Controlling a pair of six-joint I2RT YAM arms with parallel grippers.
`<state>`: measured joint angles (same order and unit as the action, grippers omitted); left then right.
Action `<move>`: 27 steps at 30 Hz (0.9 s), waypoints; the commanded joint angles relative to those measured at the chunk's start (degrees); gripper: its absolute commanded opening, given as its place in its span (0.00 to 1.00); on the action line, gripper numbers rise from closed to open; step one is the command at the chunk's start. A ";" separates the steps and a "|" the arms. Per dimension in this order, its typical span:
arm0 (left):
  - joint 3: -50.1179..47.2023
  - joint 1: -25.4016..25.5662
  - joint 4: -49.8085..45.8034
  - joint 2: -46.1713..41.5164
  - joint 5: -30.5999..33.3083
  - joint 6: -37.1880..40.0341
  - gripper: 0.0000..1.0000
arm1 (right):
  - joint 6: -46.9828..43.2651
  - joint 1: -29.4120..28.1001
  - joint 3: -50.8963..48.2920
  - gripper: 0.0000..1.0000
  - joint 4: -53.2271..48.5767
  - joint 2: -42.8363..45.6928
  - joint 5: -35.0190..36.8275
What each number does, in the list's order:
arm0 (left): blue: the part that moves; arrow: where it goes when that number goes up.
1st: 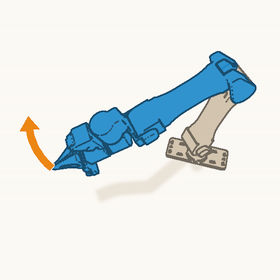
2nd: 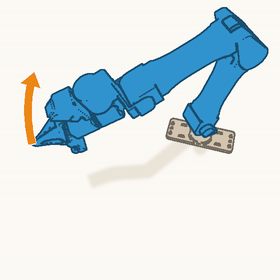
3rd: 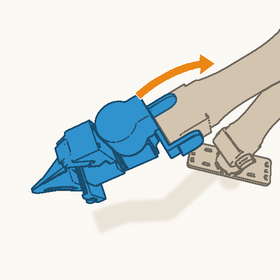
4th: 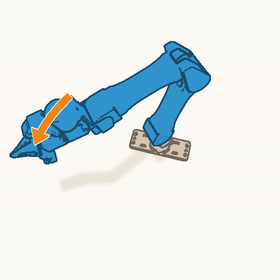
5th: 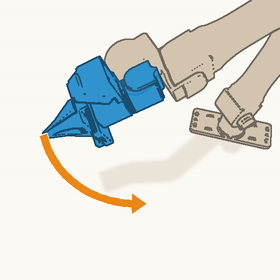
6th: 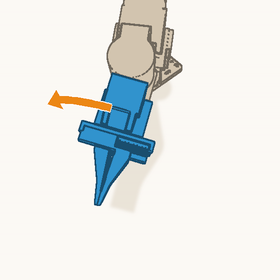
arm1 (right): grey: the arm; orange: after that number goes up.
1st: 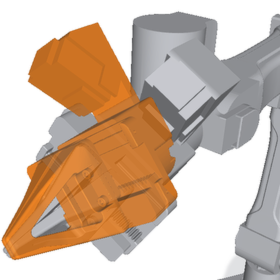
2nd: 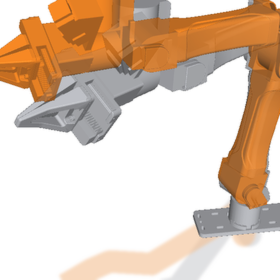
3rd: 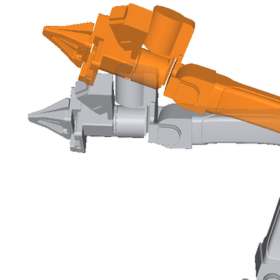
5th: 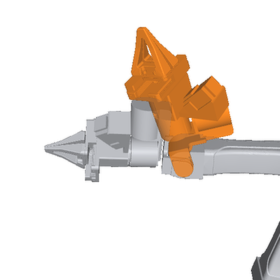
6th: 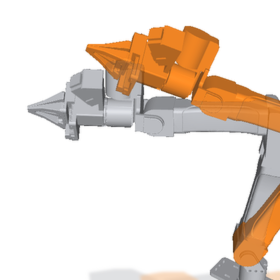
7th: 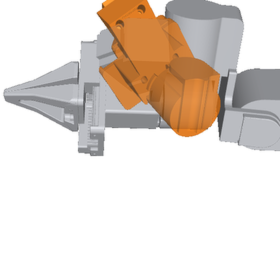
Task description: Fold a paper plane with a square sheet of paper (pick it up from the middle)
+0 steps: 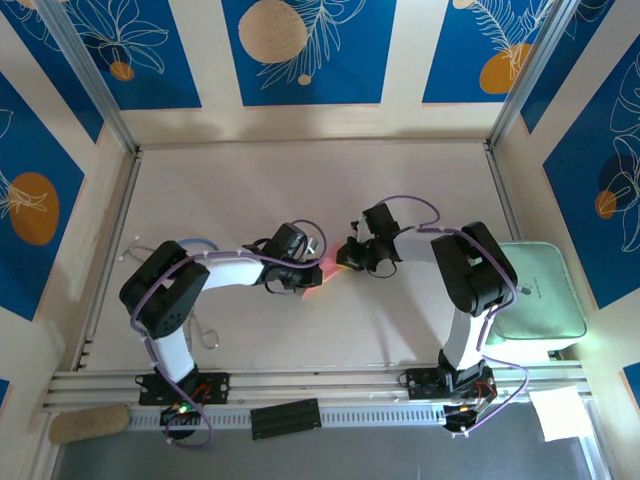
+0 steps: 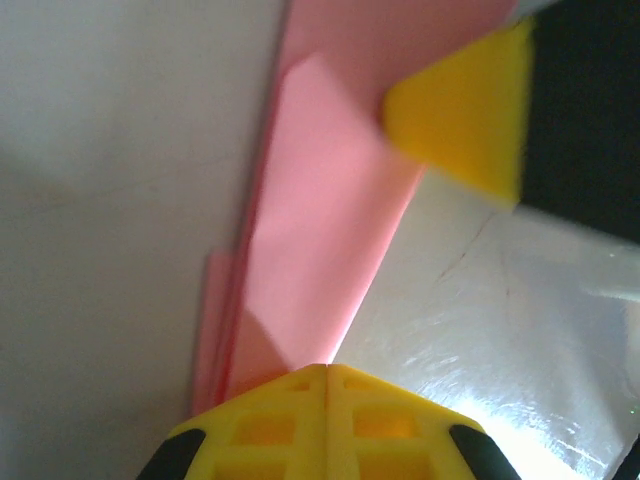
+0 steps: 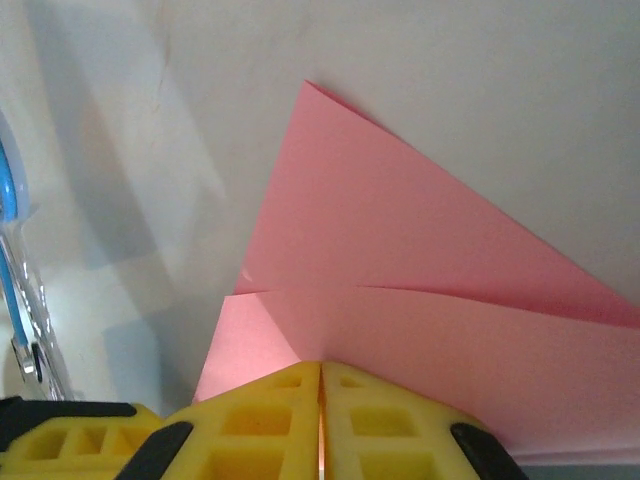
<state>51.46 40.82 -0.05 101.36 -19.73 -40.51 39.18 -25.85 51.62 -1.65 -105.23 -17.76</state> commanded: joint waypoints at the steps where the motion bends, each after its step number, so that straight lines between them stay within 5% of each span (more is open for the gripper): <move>1: 1.70 -0.61 0.25 -0.40 2.43 -0.10 0.04 | 1.24 -2.52 0.21 0.10 -0.76 -1.53 -1.23; 14: 0.48 -0.64 -3.46 4.70 4.56 -1.24 0.00 | 1.51 -1.66 0.69 0.10 -0.89 -3.43 0.18; 27: -1.67 -0.58 -4.08 5.00 4.75 -1.32 0.00 | 1.57 8.69 1.80 0.10 -0.93 -4.15 1.58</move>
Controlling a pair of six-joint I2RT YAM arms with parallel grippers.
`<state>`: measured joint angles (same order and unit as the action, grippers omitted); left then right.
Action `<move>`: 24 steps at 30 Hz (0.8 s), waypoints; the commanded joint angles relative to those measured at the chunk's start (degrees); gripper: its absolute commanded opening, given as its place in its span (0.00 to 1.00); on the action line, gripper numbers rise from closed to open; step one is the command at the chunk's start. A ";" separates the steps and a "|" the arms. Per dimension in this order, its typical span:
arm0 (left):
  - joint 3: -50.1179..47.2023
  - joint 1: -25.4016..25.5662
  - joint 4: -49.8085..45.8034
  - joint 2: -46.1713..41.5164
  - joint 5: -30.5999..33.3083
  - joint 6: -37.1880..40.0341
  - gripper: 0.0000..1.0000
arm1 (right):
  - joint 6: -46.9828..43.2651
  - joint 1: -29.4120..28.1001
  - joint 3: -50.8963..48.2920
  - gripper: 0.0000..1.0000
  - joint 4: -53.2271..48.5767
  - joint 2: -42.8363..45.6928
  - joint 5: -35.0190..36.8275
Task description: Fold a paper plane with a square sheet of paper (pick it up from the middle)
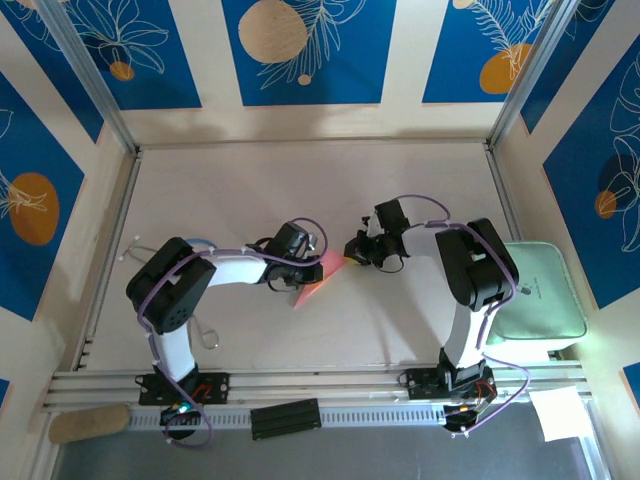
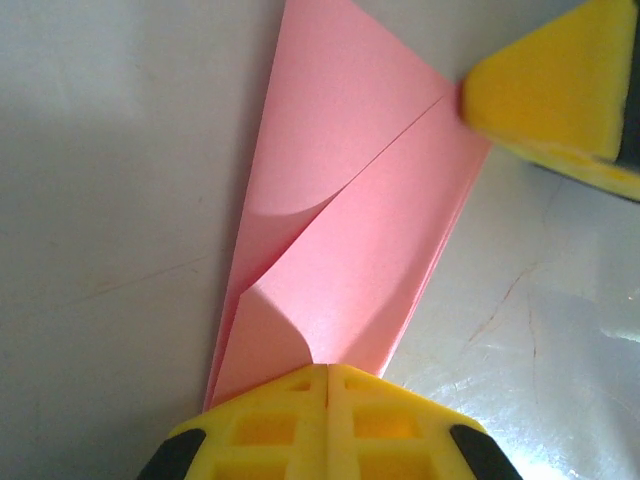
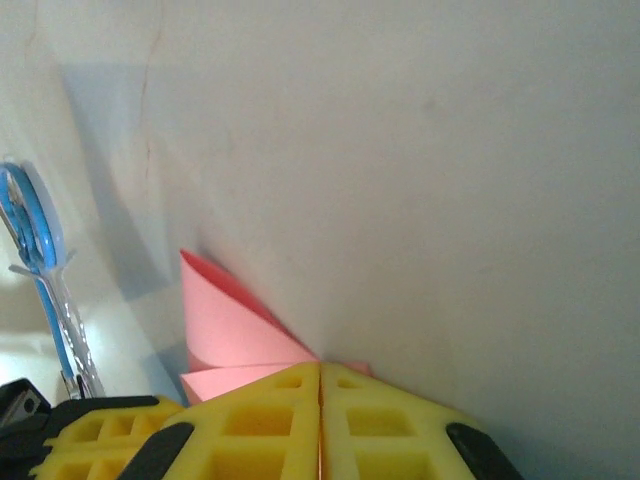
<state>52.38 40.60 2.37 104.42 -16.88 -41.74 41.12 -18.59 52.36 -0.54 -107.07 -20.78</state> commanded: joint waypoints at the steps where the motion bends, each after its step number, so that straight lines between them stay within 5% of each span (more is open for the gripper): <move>1: -2.48 -0.40 -6.50 1.92 1.86 -0.10 0.00 | -0.23 2.00 1.23 0.10 -2.03 -2.56 4.51; 10: 1.92 -0.36 -7.46 -0.52 -0.71 -0.01 0.03 | -1.20 6.28 1.35 0.11 -5.32 3.91 6.01; 15: 7.10 -1.13 -9.33 -6.54 1.35 0.03 0.34 | -1.15 6.05 1.91 0.19 -11.91 11.14 10.07; 24: 2.73 -7.03 -18.97 -20.71 20.15 2.79 0.86 | 6.43 -3.09 4.77 0.50 -26.01 15.65 18.76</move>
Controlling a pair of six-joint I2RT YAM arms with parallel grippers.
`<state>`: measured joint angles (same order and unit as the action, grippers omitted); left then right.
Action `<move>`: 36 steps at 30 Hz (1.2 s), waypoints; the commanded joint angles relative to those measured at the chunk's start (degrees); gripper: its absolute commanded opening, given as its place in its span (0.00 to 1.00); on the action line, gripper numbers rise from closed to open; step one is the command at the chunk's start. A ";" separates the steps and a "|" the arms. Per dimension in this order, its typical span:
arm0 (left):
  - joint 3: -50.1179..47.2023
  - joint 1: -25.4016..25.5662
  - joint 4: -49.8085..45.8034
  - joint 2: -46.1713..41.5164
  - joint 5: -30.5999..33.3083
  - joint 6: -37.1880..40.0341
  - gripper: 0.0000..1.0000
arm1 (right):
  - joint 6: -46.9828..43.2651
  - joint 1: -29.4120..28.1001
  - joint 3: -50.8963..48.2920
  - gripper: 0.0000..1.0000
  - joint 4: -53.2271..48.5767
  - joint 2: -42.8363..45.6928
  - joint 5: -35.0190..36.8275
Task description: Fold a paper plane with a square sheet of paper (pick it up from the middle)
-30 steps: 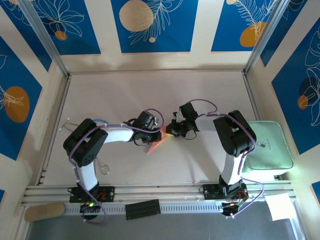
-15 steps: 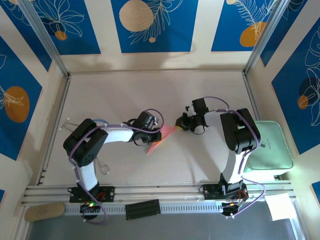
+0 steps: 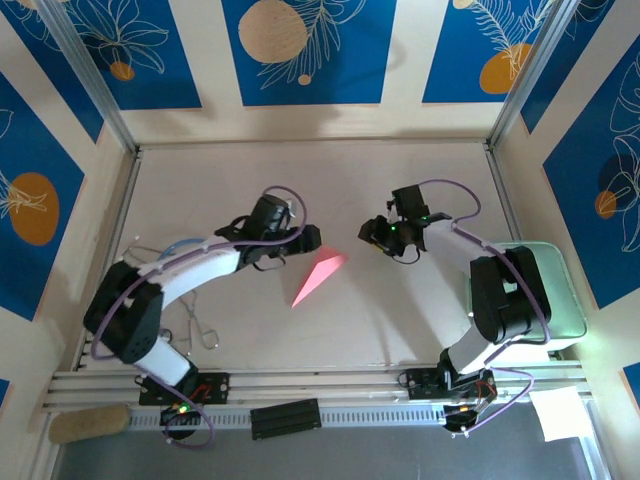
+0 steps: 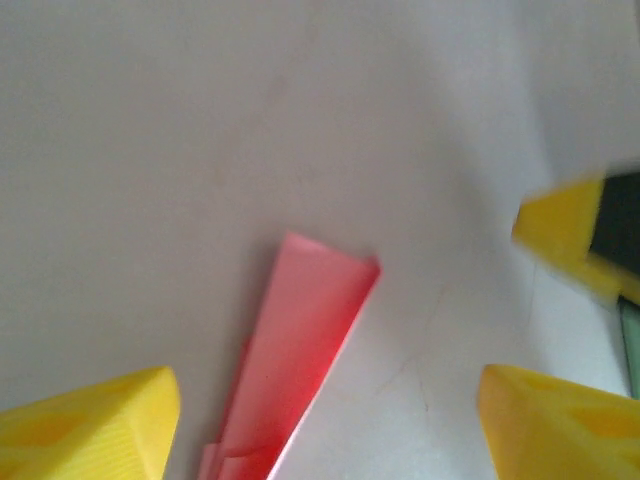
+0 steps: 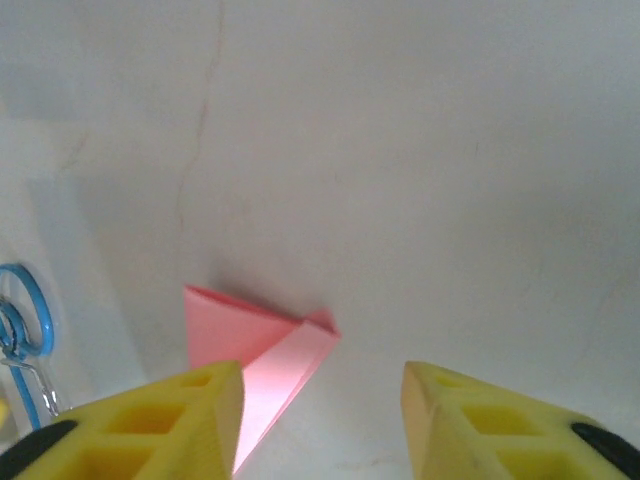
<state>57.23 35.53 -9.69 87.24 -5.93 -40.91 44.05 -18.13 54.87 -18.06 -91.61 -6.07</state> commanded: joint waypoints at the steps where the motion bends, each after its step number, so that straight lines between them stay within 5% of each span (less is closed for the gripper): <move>1: -2.79 -2.63 -8.09 -4.92 11.26 2.37 0.90 | 4.42 -5.33 3.47 0.52 -10.29 -0.29 5.38; 3: -4.37 -4.27 -9.88 -8.08 14.94 2.49 0.99 | 6.83 -9.88 6.83 0.55 -14.68 -1.99 8.70; 9: -9.55 -8.19 -9.88 -14.82 18.27 2.87 1.00 | 14.91 -19.12 16.97 0.59 -23.86 -9.31 14.60; 19: -13.45 -9.69 -8.75 -16.76 14.49 5.41 0.99 | 22.45 -25.46 28.10 0.61 -31.59 -20.04 18.70; 25: -14.42 -10.06 -7.71 -16.41 12.78 5.65 0.99 | 23.85 -26.43 29.74 0.53 -33.86 -21.30 19.84; 36: -14.94 -10.78 -6.94 -16.48 11.83 5.10 0.99 | 24.31 -26.02 27.97 0.19 -31.67 -19.96 19.32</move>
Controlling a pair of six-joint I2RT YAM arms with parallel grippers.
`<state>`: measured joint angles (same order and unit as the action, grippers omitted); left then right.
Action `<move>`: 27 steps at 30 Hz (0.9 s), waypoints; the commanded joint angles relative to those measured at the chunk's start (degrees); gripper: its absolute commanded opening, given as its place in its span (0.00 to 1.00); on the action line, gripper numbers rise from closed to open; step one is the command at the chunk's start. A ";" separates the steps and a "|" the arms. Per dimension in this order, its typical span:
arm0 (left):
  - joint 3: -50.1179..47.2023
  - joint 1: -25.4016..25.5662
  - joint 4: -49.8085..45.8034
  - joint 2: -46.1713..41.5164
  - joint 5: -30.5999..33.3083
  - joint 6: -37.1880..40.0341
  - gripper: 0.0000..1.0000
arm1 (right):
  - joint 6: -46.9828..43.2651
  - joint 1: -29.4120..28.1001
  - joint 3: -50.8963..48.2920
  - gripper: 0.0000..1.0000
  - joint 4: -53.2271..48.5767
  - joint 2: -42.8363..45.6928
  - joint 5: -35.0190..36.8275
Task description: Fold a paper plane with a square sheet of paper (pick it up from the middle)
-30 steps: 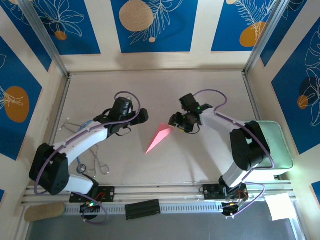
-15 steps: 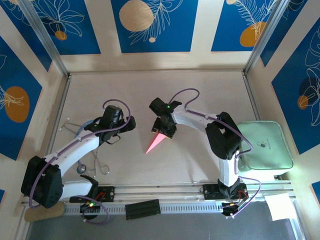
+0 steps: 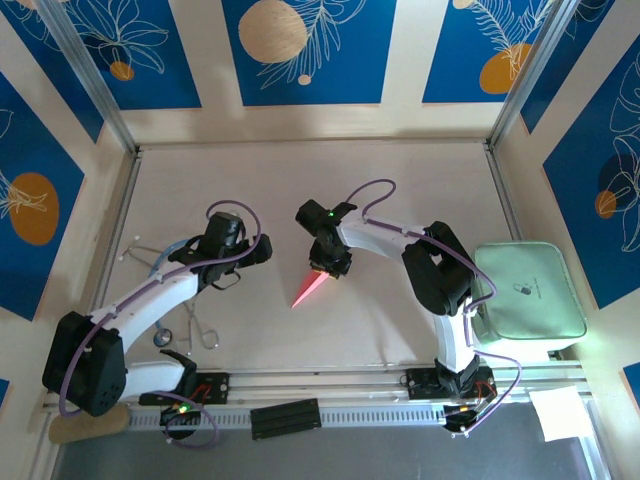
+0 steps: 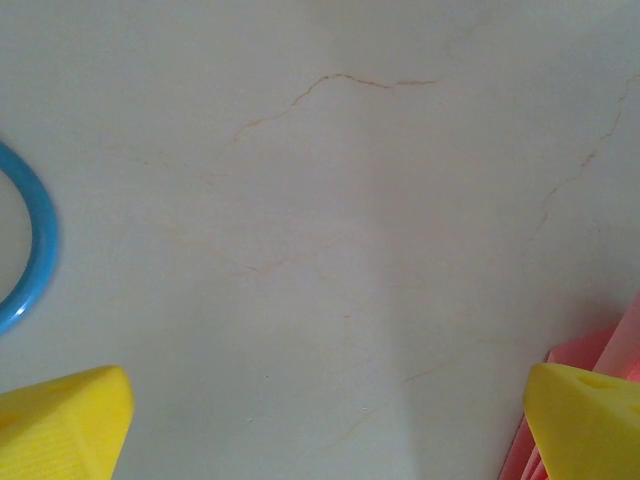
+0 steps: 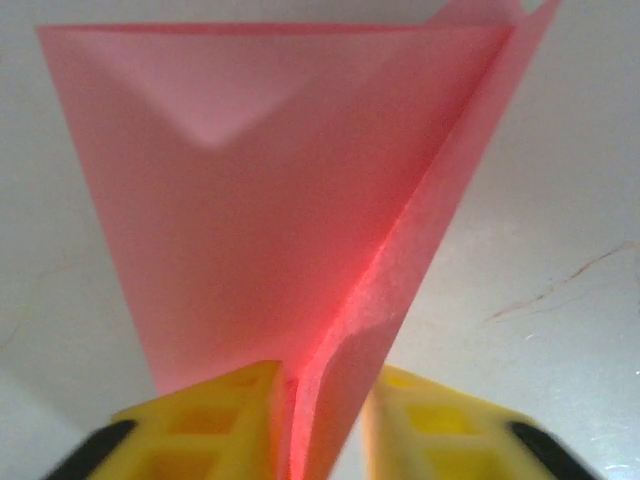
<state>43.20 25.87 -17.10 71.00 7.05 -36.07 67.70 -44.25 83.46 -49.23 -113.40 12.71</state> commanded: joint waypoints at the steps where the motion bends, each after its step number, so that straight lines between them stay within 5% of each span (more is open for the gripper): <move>1: -1.05 -1.26 0.45 -0.34 -1.29 0.22 0.99 | 0.23 0.20 -0.91 0.16 0.27 2.13 0.41; 4: -1.60 -2.23 0.97 -1.14 -2.32 -0.20 1.00 | -3.47 1.24 -1.77 0.00 3.66 3.42 -2.50; 11: -6.85 -9.75 8.94 -0.47 -17.13 -5.06 0.99 | -17.56 3.55 -3.28 0.00 17.97 6.53 -15.28; 16: -7.97 -11.94 10.26 0.20 -20.66 -7.33 0.98 | -23.24 5.15 -6.91 0.01 29.02 6.89 -28.42; 21: -8.80 -12.07 11.20 0.66 -22.51 -8.87 0.90 | -24.19 7.00 -12.24 0.02 37.19 5.99 -37.19; 27: -10.09 -11.87 14.65 3.25 -26.73 -11.13 0.71 | -23.32 9.83 -19.44 0.03 43.53 3.72 -39.76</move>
<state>34.50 14.37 -5.26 72.66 -15.53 -45.63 45.32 -35.79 66.70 -10.52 -108.07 -22.33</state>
